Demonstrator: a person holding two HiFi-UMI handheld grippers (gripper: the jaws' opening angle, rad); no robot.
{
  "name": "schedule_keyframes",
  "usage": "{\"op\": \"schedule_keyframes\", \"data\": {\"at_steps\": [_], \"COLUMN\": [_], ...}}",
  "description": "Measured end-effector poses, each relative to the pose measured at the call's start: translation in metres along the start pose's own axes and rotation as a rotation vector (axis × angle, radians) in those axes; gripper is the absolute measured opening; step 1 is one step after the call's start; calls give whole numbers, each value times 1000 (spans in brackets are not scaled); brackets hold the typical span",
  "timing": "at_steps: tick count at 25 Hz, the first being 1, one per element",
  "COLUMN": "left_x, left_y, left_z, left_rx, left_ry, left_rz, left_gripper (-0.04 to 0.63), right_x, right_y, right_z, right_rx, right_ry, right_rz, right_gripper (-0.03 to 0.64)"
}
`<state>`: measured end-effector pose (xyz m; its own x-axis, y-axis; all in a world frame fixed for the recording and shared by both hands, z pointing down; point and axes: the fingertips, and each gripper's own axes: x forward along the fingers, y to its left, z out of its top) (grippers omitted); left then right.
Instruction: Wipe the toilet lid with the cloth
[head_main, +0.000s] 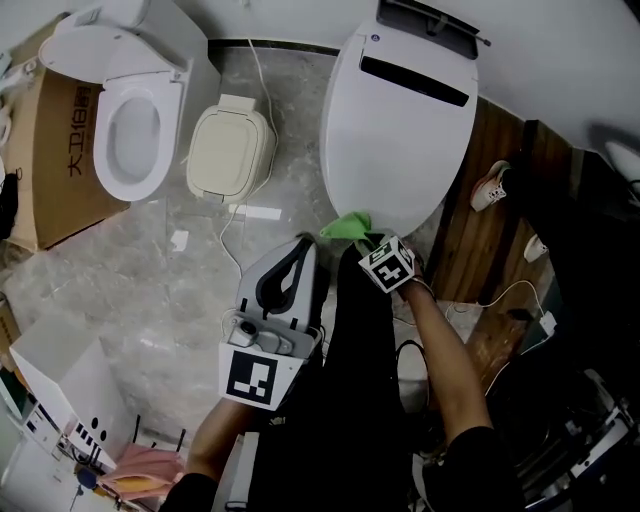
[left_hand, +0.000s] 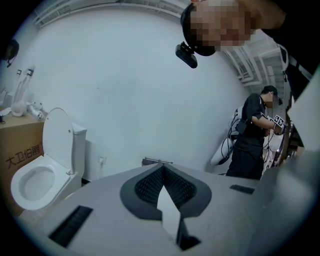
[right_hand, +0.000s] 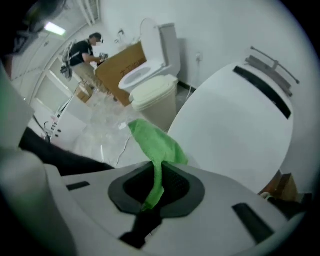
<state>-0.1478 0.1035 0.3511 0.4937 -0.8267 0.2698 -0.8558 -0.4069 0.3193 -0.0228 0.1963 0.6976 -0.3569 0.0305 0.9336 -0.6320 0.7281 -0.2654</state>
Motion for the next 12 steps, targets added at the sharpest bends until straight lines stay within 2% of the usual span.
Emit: {"op": "schedule_keyframes", "data": {"at_steps": [4, 6, 9, 12], "left_x": [18, 26, 43, 64], "left_y": [3, 4, 3, 2], "left_z": [4, 5, 6, 9], "left_rx": [-23, -33, -30, -29], "left_ry": [-14, -14, -3, 1], "left_rz": [25, 38, 52, 73], "left_gripper": [8, 8, 8, 8], "right_x": [-59, -87, -116, -127], "right_y": [-78, -123, -184, -235], "right_z": [61, 88, 121, 145], "right_rx": [207, 273, 308, 315], "right_ry": [-275, -373, -445, -463], "right_rz": [-108, -175, -265, -338], "right_gripper": [44, 44, 44, 44]}}
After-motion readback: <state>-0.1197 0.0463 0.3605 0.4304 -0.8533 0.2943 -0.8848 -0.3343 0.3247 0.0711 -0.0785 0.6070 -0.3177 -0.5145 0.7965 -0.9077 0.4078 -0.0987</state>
